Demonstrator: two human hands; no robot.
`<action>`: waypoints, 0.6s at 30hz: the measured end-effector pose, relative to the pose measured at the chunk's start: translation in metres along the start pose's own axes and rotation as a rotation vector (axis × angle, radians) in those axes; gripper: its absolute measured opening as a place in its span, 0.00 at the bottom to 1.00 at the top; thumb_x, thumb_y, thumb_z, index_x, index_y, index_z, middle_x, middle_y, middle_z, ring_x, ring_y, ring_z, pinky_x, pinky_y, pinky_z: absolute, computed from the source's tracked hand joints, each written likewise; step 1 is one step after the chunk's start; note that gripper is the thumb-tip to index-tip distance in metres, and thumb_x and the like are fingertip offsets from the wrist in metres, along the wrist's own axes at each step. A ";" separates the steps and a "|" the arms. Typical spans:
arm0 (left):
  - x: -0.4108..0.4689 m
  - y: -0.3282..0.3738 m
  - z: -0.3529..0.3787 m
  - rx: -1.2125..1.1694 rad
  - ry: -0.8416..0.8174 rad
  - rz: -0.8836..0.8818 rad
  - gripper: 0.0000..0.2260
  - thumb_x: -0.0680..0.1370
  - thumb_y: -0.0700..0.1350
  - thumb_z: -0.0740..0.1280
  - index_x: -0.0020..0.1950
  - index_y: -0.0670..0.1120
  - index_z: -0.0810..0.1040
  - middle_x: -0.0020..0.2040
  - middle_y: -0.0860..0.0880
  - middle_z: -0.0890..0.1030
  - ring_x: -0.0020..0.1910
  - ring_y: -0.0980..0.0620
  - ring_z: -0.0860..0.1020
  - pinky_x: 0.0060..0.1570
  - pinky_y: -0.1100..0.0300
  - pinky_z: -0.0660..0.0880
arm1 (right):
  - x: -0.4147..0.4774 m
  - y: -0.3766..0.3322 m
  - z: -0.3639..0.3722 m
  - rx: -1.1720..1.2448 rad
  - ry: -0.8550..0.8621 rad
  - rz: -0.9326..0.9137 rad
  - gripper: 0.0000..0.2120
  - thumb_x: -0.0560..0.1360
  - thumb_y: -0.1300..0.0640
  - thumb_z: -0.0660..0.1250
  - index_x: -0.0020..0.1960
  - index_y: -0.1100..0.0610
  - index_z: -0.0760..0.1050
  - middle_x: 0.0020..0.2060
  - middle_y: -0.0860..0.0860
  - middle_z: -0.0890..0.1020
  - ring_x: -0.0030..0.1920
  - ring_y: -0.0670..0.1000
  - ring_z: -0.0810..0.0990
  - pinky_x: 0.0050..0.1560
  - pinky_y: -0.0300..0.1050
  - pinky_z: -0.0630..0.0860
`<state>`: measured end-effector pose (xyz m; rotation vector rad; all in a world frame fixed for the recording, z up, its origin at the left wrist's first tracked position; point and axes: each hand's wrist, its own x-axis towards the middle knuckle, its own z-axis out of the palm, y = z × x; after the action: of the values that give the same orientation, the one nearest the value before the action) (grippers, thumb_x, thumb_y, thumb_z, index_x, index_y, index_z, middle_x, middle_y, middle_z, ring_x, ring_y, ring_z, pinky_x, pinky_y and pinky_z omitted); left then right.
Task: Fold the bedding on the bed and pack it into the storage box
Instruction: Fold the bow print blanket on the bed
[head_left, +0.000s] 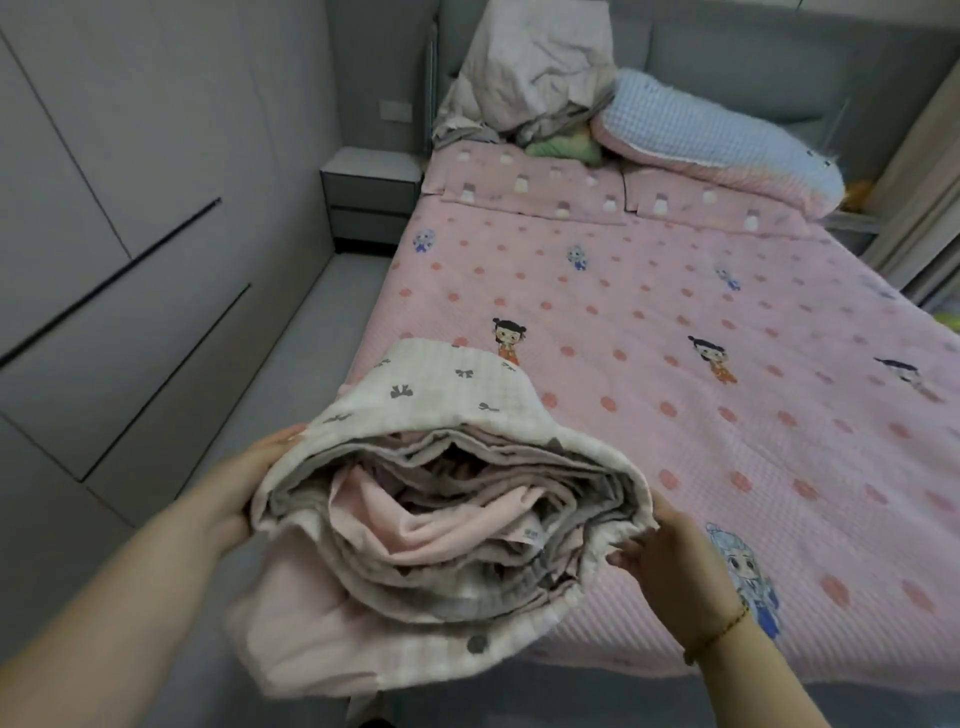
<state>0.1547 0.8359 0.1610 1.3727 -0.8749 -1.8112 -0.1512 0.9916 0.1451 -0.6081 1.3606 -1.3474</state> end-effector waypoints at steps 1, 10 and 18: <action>0.003 0.010 0.003 0.013 -0.019 0.010 0.07 0.77 0.38 0.62 0.47 0.38 0.79 0.36 0.43 0.83 0.28 0.54 0.81 0.27 0.67 0.77 | 0.005 -0.004 0.001 -0.033 -0.014 -0.026 0.18 0.75 0.61 0.58 0.65 0.54 0.71 0.44 0.51 0.80 0.43 0.51 0.77 0.45 0.47 0.72; 0.096 0.034 0.016 0.190 -0.022 -0.137 0.14 0.81 0.37 0.53 0.36 0.39 0.70 0.19 0.49 0.75 0.16 0.57 0.74 0.17 0.68 0.70 | 0.108 0.000 0.042 -1.073 0.044 -0.372 0.37 0.58 0.34 0.58 0.59 0.56 0.74 0.59 0.45 0.74 0.67 0.53 0.68 0.73 0.53 0.46; 0.206 0.060 0.023 0.112 -0.086 -0.294 0.19 0.81 0.33 0.53 0.33 0.36 0.76 0.21 0.42 0.77 0.18 0.52 0.76 0.18 0.62 0.73 | 0.225 -0.006 0.060 -0.591 0.476 -0.059 0.12 0.76 0.63 0.62 0.36 0.58 0.63 0.28 0.51 0.65 0.29 0.48 0.61 0.31 0.40 0.59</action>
<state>0.0982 0.6330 0.1120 1.5715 -0.8654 -2.0825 -0.1653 0.7658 0.0902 -0.7436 2.1799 -1.1703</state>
